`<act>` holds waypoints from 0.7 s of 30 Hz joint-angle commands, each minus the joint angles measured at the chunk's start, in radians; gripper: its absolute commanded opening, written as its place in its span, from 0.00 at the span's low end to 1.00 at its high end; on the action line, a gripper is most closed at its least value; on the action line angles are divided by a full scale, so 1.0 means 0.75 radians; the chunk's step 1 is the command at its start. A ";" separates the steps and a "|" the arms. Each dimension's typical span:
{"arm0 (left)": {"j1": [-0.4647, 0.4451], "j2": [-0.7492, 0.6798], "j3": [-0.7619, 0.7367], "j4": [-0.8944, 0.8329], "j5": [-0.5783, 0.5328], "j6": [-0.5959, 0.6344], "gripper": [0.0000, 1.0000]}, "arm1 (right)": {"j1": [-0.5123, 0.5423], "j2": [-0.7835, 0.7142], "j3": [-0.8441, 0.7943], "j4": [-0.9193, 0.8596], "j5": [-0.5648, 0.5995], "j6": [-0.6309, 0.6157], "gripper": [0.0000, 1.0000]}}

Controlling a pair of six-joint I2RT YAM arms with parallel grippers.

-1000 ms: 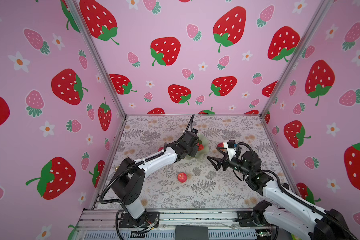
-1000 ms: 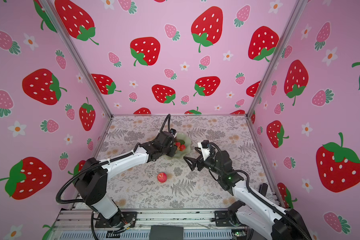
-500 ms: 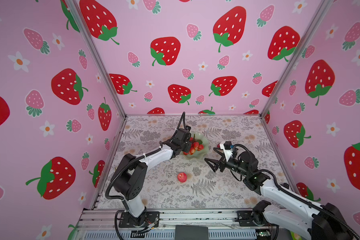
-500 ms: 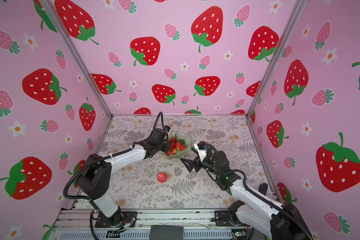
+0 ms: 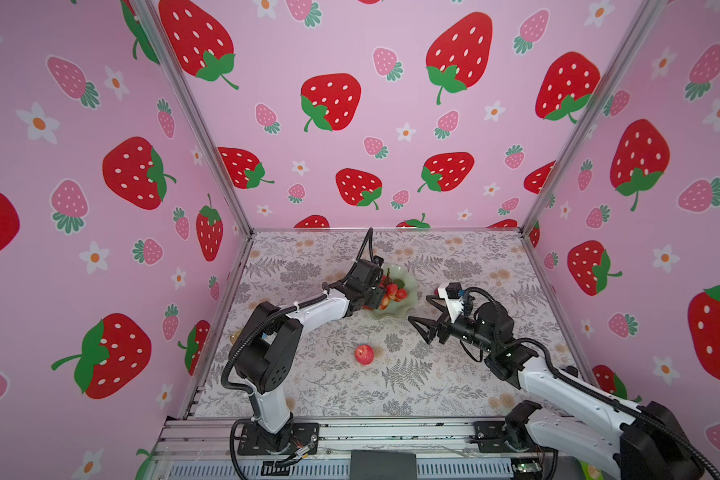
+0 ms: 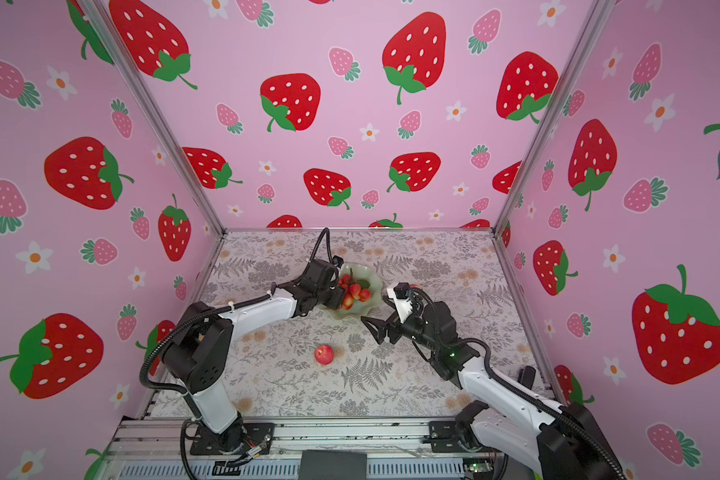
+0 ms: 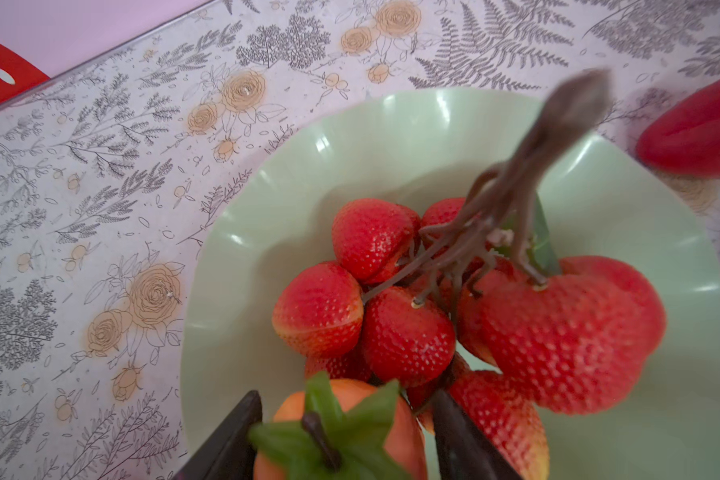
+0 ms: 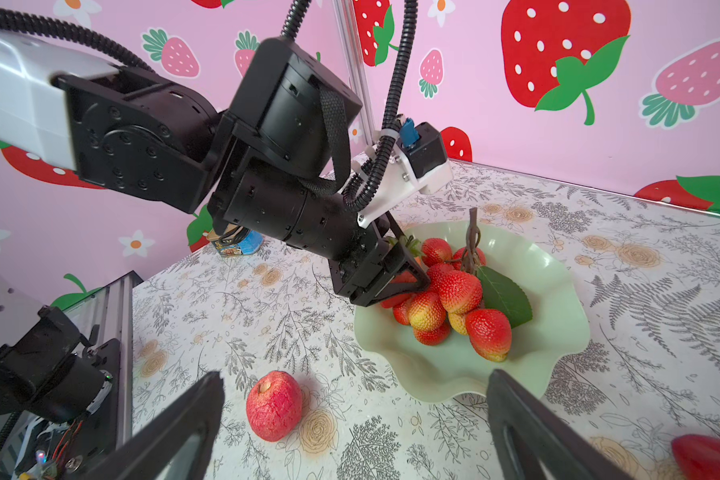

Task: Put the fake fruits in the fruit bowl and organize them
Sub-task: 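Carry the orange fruit into the green bowl and open the left gripper, then move the left gripper to the yellow-red strawberry and grasp it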

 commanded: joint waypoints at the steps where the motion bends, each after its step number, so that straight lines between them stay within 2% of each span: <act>1: 0.005 0.002 0.040 0.006 0.015 0.031 0.69 | 0.003 0.007 -0.011 0.041 0.009 -0.021 0.99; 3: 0.006 -0.026 0.029 0.018 0.032 0.027 0.70 | 0.003 0.001 -0.010 0.035 0.025 -0.020 0.99; 6: 0.004 -0.104 -0.001 0.038 0.060 0.012 0.71 | -0.024 -0.029 -0.023 0.015 0.136 0.064 0.99; 10: -0.009 -0.239 -0.060 0.053 0.134 0.012 0.73 | -0.162 -0.037 -0.034 -0.059 0.163 0.204 0.99; 13: -0.046 -0.300 -0.068 0.043 0.221 0.092 0.75 | -0.276 -0.066 -0.071 -0.073 0.115 0.257 0.99; 16: -0.109 -0.273 -0.018 0.035 0.268 0.229 0.77 | -0.391 -0.137 -0.130 -0.069 0.017 0.286 0.99; 21: -0.193 -0.078 0.211 0.063 0.389 0.454 0.78 | -0.537 -0.352 -0.274 -0.090 -0.055 0.411 0.99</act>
